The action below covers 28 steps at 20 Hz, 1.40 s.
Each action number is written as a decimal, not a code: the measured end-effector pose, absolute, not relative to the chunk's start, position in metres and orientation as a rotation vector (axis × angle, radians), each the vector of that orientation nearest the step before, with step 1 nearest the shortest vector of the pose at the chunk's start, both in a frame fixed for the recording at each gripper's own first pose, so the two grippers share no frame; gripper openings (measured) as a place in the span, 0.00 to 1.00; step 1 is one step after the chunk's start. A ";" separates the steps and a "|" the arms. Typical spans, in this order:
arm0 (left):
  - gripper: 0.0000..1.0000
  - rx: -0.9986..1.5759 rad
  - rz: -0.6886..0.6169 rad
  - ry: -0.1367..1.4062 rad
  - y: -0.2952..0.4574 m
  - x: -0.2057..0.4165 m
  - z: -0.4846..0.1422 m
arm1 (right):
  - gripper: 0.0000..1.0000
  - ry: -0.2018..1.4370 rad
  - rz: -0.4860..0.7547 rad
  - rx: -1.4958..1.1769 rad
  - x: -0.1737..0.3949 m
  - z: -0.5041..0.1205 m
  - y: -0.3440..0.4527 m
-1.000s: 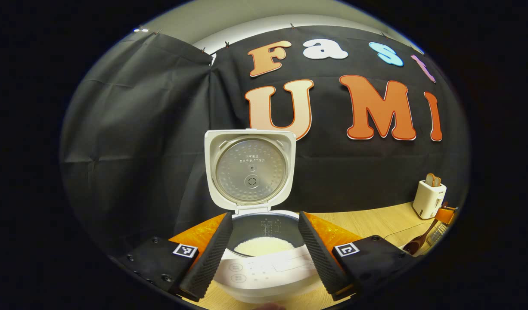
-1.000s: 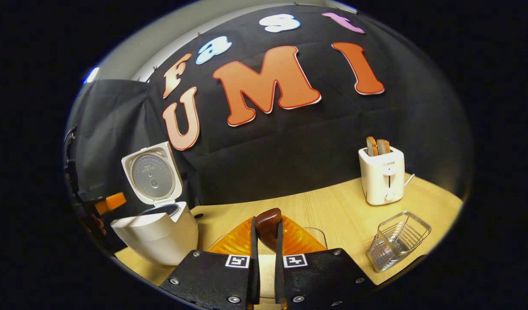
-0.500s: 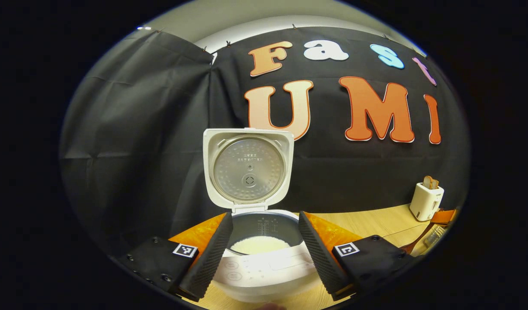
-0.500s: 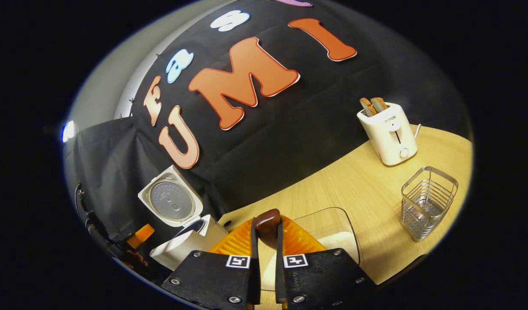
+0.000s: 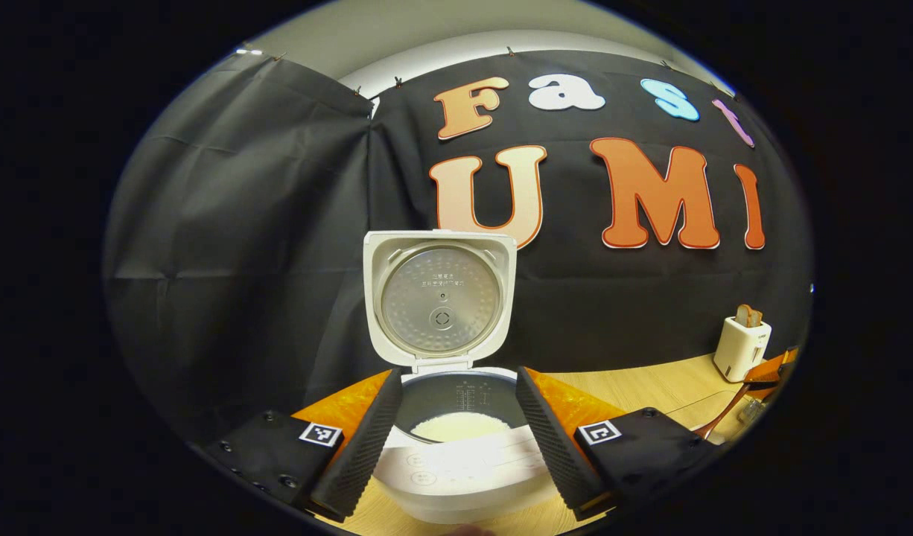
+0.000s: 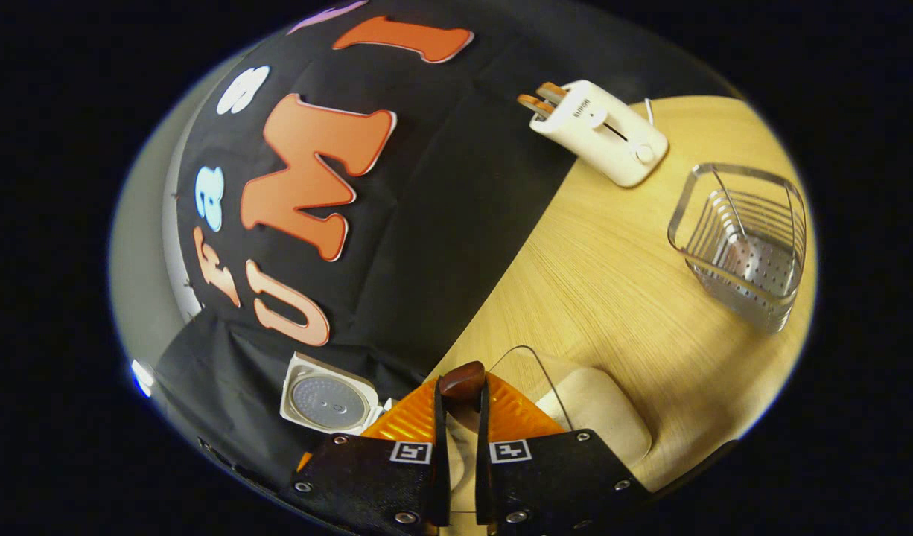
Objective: Close the left gripper, press the button to open the rice cooker; take a wooden spoon from the chopstick holder with the right hand, scoop a spoonful of rice and pour it into the rice cooker, then put the wooden spoon back into the chopstick holder.
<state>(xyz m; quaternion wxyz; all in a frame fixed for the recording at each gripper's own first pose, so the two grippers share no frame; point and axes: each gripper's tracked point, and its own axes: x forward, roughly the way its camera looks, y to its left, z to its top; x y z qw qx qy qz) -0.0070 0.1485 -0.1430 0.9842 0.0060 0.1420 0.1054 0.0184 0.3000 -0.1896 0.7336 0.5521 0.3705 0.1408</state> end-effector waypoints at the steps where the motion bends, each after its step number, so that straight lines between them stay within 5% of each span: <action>1: 0.96 0.013 0.211 0.285 0.148 -0.007 -0.143 | 0.14 0.827 0.308 1.243 0.017 -0.191 0.302; 28: 0.99 0.032 0.243 0.250 0.157 -0.014 -0.127 | 0.13 0.738 0.272 1.811 0.076 -0.129 0.268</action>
